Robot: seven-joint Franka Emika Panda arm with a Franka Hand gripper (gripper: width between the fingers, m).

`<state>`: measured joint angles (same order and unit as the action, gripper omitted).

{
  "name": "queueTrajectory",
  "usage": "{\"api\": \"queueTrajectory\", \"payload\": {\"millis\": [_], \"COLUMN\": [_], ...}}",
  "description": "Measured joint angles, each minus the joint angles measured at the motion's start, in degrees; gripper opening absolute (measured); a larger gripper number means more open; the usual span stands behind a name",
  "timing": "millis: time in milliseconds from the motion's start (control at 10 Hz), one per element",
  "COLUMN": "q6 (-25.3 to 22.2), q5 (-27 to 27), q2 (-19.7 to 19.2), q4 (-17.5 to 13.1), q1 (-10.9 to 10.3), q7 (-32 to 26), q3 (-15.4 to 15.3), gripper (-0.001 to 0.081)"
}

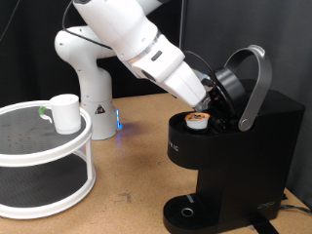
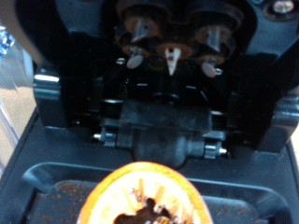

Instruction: Make a cup of coffee with the keurig machine

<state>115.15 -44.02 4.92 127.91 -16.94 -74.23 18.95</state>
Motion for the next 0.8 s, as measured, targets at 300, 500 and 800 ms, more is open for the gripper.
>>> {"api": "queueTrajectory", "payload": {"millis": [300,500,800], "q6": [-1.21,-5.39,-8.09], "q5": [-4.1,-4.04,-2.69], "q2": [1.72,3.62,4.71], "q4": [-0.12,-0.69,-1.38], "q1": [1.06,2.47,4.21], "q7": [-3.27,-3.36,-2.2], "q3": [2.0,3.89,5.2], "gripper": [0.0803,0.0803,0.0803]}}
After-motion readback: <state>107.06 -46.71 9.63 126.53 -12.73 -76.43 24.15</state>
